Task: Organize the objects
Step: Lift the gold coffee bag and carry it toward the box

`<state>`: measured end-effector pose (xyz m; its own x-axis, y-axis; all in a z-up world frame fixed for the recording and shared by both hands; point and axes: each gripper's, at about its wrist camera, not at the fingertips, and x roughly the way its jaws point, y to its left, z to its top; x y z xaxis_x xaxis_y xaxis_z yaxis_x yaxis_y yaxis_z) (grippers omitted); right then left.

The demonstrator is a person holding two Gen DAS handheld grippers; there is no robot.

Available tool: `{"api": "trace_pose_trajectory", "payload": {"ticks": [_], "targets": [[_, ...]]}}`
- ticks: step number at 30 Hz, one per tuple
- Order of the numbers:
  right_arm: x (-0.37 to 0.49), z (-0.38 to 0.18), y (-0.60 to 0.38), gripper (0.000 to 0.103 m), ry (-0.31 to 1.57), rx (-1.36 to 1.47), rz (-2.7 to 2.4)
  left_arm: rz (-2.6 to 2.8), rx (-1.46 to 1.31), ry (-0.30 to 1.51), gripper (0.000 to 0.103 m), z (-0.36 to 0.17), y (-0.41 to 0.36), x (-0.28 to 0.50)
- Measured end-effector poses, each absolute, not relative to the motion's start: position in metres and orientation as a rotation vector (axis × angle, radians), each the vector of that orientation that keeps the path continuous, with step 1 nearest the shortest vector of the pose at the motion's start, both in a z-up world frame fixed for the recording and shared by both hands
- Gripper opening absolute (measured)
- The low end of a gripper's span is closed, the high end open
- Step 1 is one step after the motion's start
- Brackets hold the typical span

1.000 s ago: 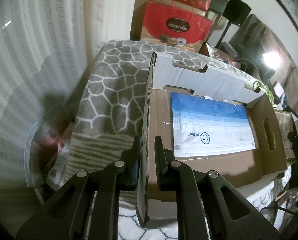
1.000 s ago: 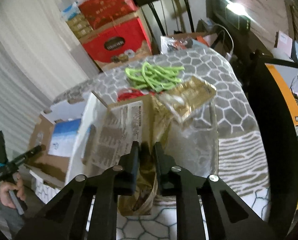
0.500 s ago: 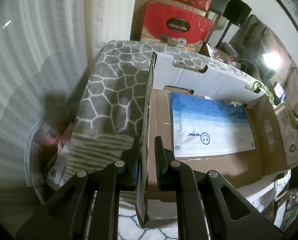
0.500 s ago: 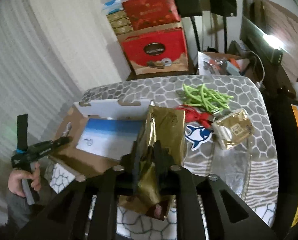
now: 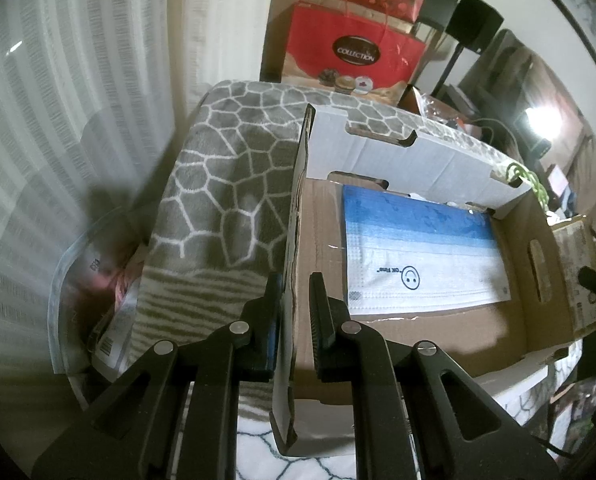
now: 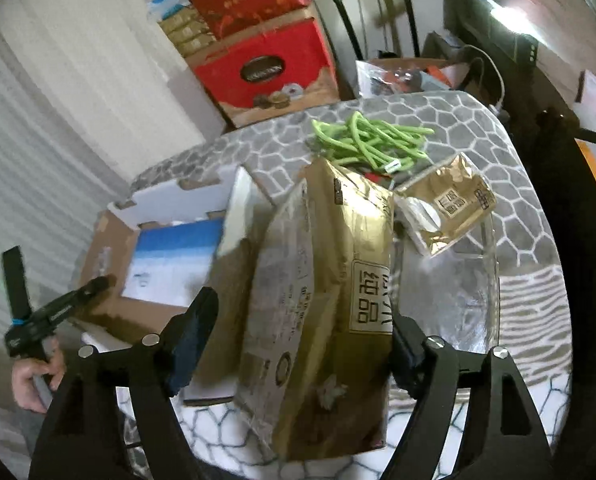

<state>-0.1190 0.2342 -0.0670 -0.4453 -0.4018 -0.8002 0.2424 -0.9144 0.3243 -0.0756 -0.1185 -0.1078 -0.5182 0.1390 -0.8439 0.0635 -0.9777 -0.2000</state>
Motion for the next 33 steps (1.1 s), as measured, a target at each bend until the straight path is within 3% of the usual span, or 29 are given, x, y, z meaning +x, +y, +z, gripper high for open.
{"api": "trace_pose_trajectory", "payload": {"ticks": [1, 2, 4, 8, 13, 14, 16, 20, 33], "targets": [[-0.119, -0.068, 0.234, 0.044, -0.215, 1.379, -2.382, 2.681, -1.52, -0.32, 0.011, -0.108, -0.119, -0.075], [-0.121, -0.068, 0.234, 0.037, -0.214, 1.379, -2.382, 2.682, -1.52, -0.32, 0.011, -0.108, -0.118, -0.076], [-0.122, -0.069, 0.235, 0.033, -0.239, 1.384, -2.357, 2.683, -1.52, -0.319, 0.011, -0.108, -0.118, -0.075], [-0.117, -0.062, 0.229, 0.037, -0.199, 1.36, -2.326, 2.682, -1.519, -0.32, 0.011, -0.108, -0.119, -0.076], [-0.11, -0.055, 0.228, 0.067, -0.201, 1.306, -2.301, 2.682, -1.521, -0.321, 0.011, -0.108, -0.118, -0.076], [-0.112, -0.057, 0.228, 0.067, -0.197, 1.322, -2.313, 2.683, -1.521, -0.318, 0.011, -0.108, -0.118, -0.075], [-0.118, -0.066, 0.229, 0.044, -0.239, 1.369, -2.271, 2.682, -1.519, -0.318, 0.011, -0.108, -0.119, -0.076], [-0.12, -0.069, 0.228, 0.026, -0.219, 1.379, -2.294, 2.682, -1.52, -0.321, 0.011, -0.107, -0.118, -0.076], [-0.108, -0.001, 0.201, 0.024, 0.012, 1.086, -2.476, 2.68, -1.521, -0.325, 0.011, -0.108, -0.121, -0.076]]}}
